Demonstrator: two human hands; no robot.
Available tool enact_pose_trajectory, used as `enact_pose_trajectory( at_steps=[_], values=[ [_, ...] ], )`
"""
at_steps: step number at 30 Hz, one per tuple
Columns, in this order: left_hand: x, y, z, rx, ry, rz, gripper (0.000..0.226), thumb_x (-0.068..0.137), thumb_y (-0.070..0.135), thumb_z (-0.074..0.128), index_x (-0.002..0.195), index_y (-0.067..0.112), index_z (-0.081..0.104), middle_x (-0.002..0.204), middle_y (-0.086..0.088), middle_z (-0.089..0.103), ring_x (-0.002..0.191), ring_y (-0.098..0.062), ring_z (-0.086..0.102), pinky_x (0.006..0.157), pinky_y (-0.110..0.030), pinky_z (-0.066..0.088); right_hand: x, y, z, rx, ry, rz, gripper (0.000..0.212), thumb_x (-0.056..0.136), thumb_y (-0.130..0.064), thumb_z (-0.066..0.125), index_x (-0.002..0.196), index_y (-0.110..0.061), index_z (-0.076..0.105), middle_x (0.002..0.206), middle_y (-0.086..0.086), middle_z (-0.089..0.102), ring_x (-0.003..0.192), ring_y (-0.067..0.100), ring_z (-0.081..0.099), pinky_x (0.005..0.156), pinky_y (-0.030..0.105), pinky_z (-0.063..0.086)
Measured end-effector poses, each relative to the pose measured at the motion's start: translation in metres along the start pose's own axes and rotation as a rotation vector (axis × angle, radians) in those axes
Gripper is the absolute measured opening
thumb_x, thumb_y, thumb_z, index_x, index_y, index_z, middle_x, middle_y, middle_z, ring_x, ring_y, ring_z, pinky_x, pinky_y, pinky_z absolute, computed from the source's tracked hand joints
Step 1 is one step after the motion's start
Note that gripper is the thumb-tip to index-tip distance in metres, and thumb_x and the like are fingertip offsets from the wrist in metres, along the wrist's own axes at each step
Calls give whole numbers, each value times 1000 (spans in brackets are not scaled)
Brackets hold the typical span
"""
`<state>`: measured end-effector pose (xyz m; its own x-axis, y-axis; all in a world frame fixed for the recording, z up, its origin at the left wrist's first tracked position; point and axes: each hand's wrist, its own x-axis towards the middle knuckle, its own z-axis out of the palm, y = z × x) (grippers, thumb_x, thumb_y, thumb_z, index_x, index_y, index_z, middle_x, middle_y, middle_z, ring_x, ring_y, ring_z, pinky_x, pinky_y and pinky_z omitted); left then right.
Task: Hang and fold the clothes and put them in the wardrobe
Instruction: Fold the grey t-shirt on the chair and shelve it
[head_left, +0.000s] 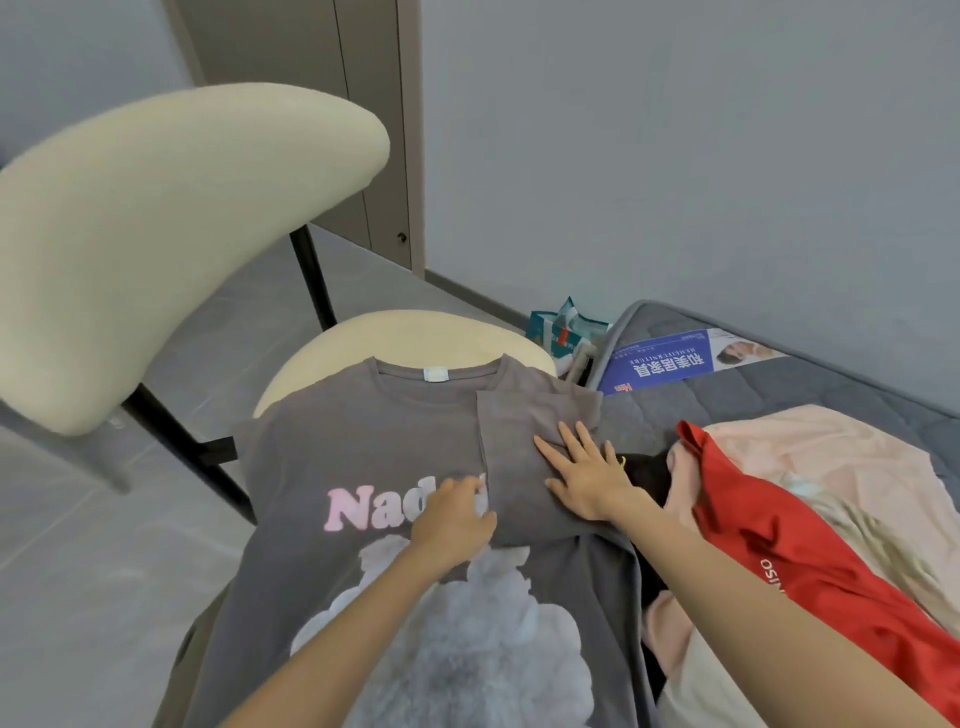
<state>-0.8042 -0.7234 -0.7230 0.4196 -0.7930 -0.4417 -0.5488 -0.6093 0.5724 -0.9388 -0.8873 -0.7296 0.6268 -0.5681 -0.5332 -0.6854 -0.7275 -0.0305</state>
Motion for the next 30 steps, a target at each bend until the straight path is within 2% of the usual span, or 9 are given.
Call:
enact_pose_trajectory(
  at_steps=[4, 9, 13, 16, 21, 24, 27, 30],
  values=[
    [-4, -17, -30, -97, 85, 22, 43, 93, 27, 53, 134, 19, 47, 130, -3, 52, 118, -22, 50, 97, -32, 41, -6, -18, -11, 46, 158, -31, 55, 102, -42, 30, 153, -35, 10, 162, 3, -4, 148, 29, -7, 117, 52, -2],
    [-23, -63, -78, -238, 281, -15, 33, 95, 22, 52, 127, 18, 53, 114, 3, 60, 98, -12, 56, 84, -27, 44, -4, -75, -31, 221, 322, -164, 47, 99, -31, 43, 146, -25, 36, 156, 4, 26, 142, 26, 21, 116, 43, 22],
    [-43, -113, -105, -318, 404, -127, 28, 94, 17, 50, 121, 16, 56, 106, 4, 62, 91, -11, 55, 79, -23, 40, 8, -136, -44, 269, 341, -292, 39, 100, -26, 43, 138, -20, 45, 149, 4, 36, 134, 26, 35, 108, 40, 36],
    [-53, -148, -110, -384, 441, -228, 30, 94, 18, 49, 123, 15, 55, 110, 2, 62, 94, -10, 53, 82, -23, 41, 23, -183, -50, 307, 312, -389, 35, 100, -22, 43, 134, -17, 48, 142, 5, 43, 127, 25, 43, 103, 39, 40],
    [-47, -190, -105, -583, 401, -370, 41, 94, 22, 52, 133, 11, 45, 125, -6, 55, 117, -21, 52, 94, -28, 41, 55, -253, -55, 358, 215, -477, 34, 99, -22, 45, 133, -16, 51, 139, 5, 47, 125, 23, 47, 104, 33, 36],
    [-34, -204, -100, -725, 343, -455, 51, 95, 25, 53, 140, 9, 36, 116, -7, 53, 115, -25, 52, 98, -33, 42, 74, -285, -51, 321, 132, -497, 40, 99, -25, 46, 139, -18, 44, 140, 6, 48, 126, 27, 44, 106, 36, 34],
    [-20, -210, -97, -853, 322, -495, 52, 95, 26, 56, 140, 8, 37, 114, -5, 54, 109, -21, 53, 89, -26, 40, 87, -298, -41, 114, 80, -418, 51, 99, -27, 47, 146, -24, 31, 140, 5, 41, 127, 33, 32, 103, 52, 36],
    [-7, -212, -96, -950, 345, -503, 42, 93, 22, 60, 130, 9, 47, 112, -4, 60, 95, -15, 56, 72, -20, 43, 95, -297, -35, 37, 138, -394, 36, 99, -25, 46, 135, -20, 43, 135, 5, 41, 126, 32, 31, 97, 53, 37]
  ],
)
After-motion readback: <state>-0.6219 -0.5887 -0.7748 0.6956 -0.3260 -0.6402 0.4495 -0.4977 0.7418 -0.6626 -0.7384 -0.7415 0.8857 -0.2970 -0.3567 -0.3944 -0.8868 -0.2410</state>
